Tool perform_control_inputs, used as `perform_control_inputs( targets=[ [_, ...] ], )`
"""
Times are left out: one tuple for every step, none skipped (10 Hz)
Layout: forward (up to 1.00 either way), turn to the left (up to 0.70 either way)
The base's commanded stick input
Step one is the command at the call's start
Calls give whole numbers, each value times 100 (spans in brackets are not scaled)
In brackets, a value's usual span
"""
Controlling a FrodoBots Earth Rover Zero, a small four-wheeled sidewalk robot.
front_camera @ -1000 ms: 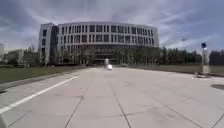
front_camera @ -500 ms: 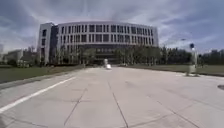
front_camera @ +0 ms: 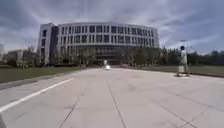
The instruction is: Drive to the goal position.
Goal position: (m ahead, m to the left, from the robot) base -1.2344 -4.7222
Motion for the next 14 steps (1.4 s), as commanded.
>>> perform_control_inputs(
  targets=[
    [50,0],
    [50,0],
    [50,0],
    [50,0],
    [50,0],
    [50,0],
    [50,0],
    [50,0],
    [50,0],
    [50,0],
    [50,0],
    [50,0],
    [50,0],
    [50,0]
  ],
)
